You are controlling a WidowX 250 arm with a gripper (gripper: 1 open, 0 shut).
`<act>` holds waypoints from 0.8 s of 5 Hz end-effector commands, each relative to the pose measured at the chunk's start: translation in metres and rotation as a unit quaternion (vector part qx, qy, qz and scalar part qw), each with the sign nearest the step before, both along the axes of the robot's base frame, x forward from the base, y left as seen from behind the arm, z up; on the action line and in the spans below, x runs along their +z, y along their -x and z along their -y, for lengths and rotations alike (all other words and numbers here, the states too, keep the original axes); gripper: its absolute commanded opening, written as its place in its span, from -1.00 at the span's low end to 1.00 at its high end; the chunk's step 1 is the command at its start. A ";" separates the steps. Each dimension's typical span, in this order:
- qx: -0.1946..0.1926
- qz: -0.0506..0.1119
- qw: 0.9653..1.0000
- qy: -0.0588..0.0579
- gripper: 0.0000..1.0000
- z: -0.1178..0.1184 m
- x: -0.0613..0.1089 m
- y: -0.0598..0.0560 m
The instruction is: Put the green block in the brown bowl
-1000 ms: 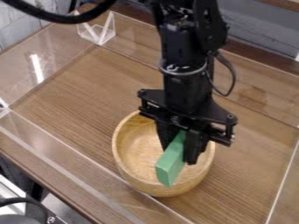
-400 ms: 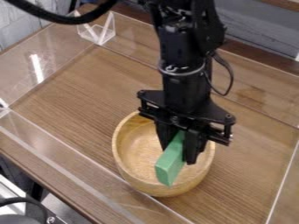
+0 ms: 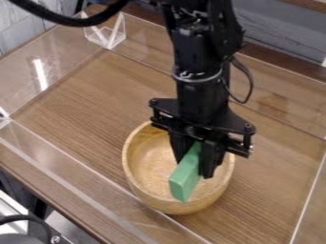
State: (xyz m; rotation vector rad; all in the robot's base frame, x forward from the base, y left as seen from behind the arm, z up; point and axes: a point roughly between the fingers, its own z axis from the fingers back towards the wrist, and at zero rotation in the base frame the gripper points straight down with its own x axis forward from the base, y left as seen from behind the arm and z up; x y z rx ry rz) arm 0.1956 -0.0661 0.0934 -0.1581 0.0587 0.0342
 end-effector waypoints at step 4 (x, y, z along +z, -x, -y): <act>0.012 0.011 1.000 0.010 -1.00 -0.006 0.001 -0.008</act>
